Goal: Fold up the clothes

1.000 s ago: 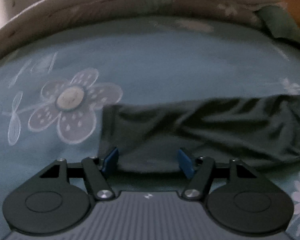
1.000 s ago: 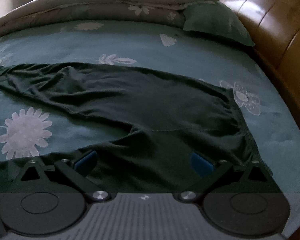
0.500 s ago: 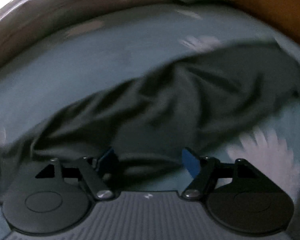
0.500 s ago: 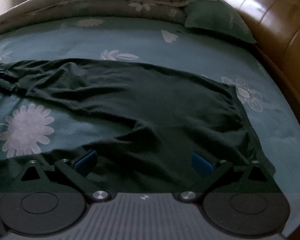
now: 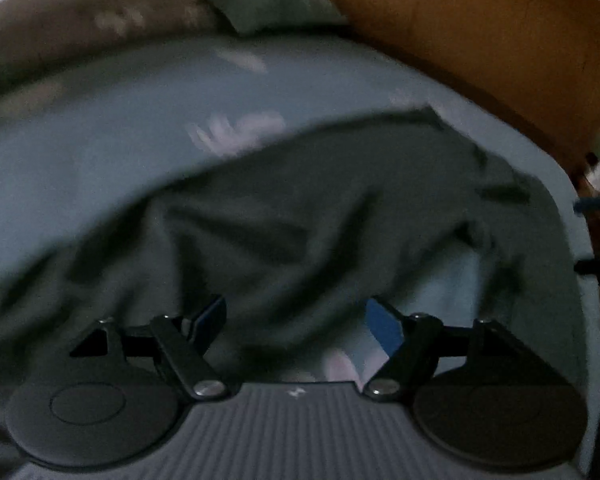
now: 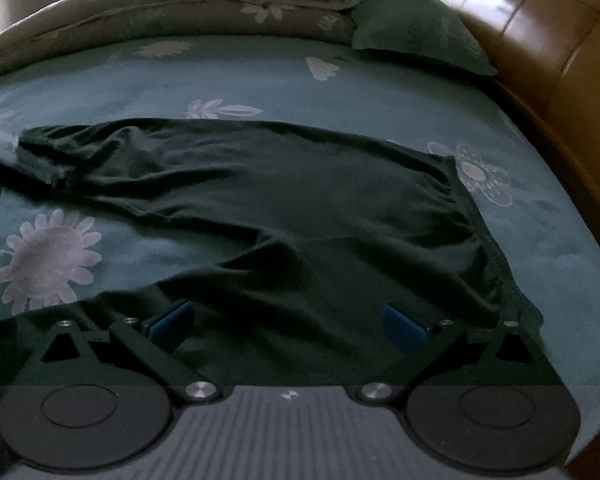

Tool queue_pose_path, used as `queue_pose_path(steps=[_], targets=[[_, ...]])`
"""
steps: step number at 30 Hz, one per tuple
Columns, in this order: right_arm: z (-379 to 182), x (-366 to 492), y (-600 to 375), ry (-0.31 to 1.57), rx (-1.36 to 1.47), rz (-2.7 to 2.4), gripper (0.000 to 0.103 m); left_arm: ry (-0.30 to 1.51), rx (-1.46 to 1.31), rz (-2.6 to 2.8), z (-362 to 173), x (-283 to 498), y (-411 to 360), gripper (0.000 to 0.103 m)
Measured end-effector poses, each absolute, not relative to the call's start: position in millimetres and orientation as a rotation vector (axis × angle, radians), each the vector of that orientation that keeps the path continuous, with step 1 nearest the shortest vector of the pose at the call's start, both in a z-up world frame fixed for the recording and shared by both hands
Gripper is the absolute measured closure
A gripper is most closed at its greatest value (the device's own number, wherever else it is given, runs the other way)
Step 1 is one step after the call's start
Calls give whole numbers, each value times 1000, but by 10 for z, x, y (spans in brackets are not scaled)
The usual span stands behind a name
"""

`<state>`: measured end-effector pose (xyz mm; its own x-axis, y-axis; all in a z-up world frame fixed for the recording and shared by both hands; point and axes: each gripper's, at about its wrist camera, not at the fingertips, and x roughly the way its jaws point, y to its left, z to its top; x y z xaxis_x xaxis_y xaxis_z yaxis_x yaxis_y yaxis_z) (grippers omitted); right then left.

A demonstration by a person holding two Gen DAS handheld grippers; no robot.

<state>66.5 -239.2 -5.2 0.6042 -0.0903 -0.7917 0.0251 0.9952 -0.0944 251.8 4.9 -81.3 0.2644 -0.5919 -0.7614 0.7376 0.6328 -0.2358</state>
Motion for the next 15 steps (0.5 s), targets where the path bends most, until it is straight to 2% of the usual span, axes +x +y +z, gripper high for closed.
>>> queue_pose_path(steps=[1, 4, 9, 12, 15], targets=[[-54, 645, -2412, 922, -69, -73, 1, 952, 173, -923, -848, 2471, 71, 23], [-75, 586, -2479, 927, -45, -95, 1, 967, 183, -972, -756, 2451, 77, 22], [-90, 566, -2494, 924, -21, -103, 1, 890, 143, -1017, -611, 2482, -58, 22], [-68, 574, -2461, 920, -35, -92, 1, 1008, 90, -999, -829, 2540, -218, 23], [-44, 565, -2458, 918, -50, -93, 1, 1023, 136, -1063, -804, 2424, -262, 18]])
